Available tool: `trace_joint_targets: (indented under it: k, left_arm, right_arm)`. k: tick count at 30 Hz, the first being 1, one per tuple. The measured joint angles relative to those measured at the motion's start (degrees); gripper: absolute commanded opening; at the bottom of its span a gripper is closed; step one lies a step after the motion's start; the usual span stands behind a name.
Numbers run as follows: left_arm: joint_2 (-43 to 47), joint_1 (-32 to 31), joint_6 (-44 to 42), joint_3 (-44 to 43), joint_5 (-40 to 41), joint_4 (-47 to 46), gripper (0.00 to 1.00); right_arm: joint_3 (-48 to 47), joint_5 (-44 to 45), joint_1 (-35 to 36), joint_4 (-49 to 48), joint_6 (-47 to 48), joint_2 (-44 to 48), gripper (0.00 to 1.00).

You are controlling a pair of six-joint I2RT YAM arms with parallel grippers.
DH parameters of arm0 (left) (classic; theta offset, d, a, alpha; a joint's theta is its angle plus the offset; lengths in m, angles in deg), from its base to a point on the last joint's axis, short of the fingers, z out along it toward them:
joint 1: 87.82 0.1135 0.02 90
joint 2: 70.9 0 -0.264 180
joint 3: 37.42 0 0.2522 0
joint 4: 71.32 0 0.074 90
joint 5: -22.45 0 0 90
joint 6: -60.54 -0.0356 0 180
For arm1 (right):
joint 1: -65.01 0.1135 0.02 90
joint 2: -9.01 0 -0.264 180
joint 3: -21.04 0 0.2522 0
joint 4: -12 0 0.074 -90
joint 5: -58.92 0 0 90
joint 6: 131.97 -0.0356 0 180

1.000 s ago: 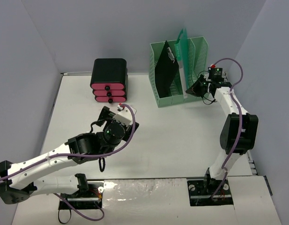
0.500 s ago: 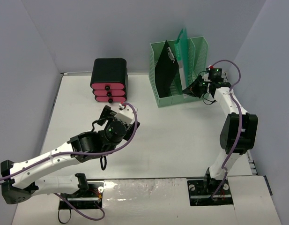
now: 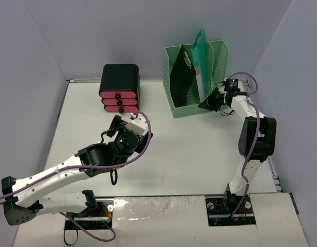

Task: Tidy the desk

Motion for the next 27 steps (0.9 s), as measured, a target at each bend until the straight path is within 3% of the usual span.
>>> trace_joint_targets:
  k: [14, 27]
  left_arm:
    - [-0.9, 1.6, -0.6, 0.0, -1.4, -0.1, 0.97]
    - [-1.7, 3.6, -1.6, 0.0, -3.4, -0.2, 0.97]
  right_arm:
    - [-8.1, 7.0, 0.0, 0.4, 4.1, -3.0, 0.00]
    - [-9.6, 9.8, 0.0, 0.0, 5.6, -6.7, 0.00]
